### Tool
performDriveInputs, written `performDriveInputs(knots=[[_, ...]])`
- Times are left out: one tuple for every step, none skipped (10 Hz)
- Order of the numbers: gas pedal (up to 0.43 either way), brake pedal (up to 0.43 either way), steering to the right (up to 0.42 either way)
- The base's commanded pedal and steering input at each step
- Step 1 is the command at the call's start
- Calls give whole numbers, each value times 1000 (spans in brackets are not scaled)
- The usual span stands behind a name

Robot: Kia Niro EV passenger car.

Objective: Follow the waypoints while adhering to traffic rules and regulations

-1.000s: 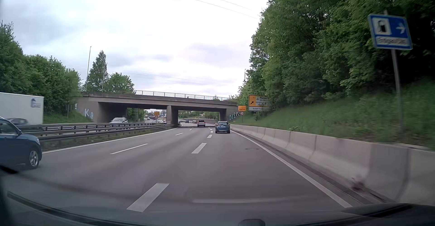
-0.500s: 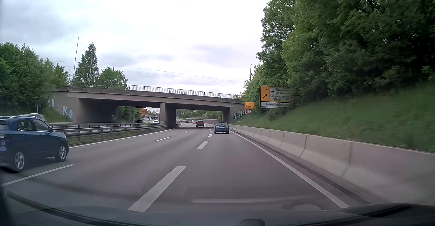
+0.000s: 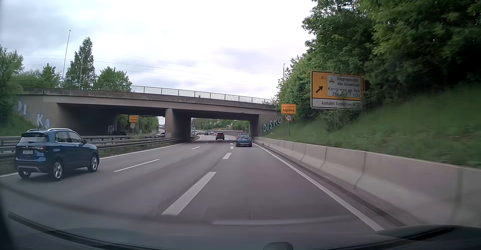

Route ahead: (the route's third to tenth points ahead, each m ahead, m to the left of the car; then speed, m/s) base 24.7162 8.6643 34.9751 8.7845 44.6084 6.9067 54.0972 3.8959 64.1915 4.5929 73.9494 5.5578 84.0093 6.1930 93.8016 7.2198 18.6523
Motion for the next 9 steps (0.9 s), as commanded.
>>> performDriveInputs(knots=[[79,0,-8],[79,0,-8],[79,0,-8],[79,0,-8],[79,0,-8],[79,0,-8],[79,0,-8],[79,0,-8],[79,0,-8]])
